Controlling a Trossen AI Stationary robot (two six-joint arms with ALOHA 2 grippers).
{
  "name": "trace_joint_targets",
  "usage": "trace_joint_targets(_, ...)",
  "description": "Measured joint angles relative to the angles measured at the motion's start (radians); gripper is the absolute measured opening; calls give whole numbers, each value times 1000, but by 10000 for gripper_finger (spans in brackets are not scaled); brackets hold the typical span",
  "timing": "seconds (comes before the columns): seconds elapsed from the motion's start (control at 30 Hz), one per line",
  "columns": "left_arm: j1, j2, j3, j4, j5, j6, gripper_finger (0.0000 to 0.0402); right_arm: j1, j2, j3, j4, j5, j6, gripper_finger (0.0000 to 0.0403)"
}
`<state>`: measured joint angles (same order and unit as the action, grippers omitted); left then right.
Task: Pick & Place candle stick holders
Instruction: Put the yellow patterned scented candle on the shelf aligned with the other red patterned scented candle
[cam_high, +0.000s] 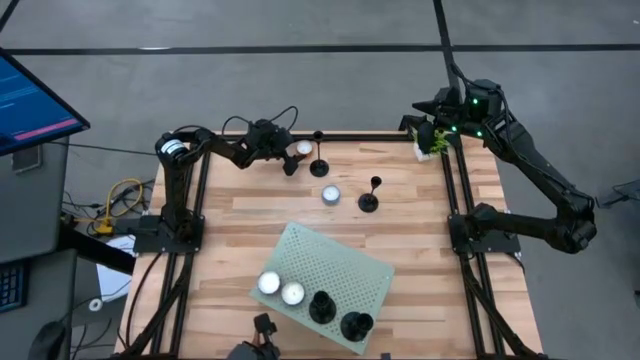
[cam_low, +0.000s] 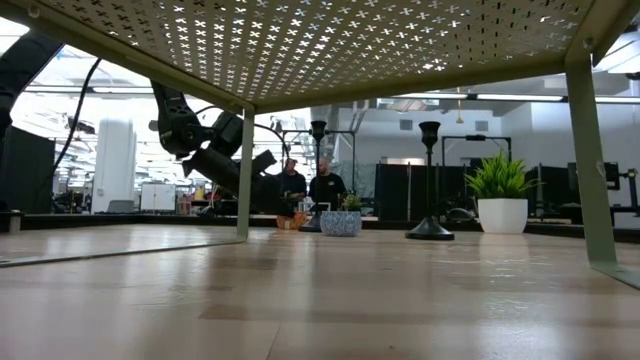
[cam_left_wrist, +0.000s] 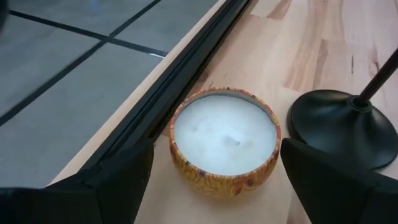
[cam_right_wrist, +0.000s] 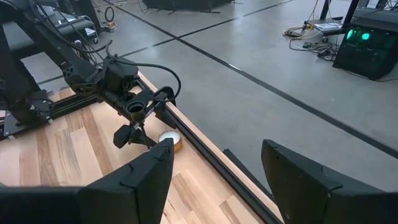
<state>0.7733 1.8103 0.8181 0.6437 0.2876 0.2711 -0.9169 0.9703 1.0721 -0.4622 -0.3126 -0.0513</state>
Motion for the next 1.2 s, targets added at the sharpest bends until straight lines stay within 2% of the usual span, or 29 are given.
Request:
trace_joint_targets(0.2, -5, 0, 2, -11, -1, 18, 343, 0, 0, 0, 0, 0, 0, 233)
trace_joint_targets(0.47, -18, 47, 94, -149, -8, 41, 287, 0, 0, 0, 0, 0, 0, 233)
trace_joint_targets(0.7, -18, 47, 96, -169, -13, 39, 245, 0, 0, 0, -2, 3, 22, 233)
trace_joint_targets(0.8, -18, 46, 96, -169, -11, 39, 231, 0, 13, 0, 7, 60, 51, 232)
trace_joint_targets(1.0, -22, -41, 95, -269, 8, 39, 214, 0, 157, 0, 75, 82, 61, 218)
trace_joint_targets(1.2, -22, -144, 95, -382, 4, 39, 204, 21, 403, 21, 200, 65, 148, 196)
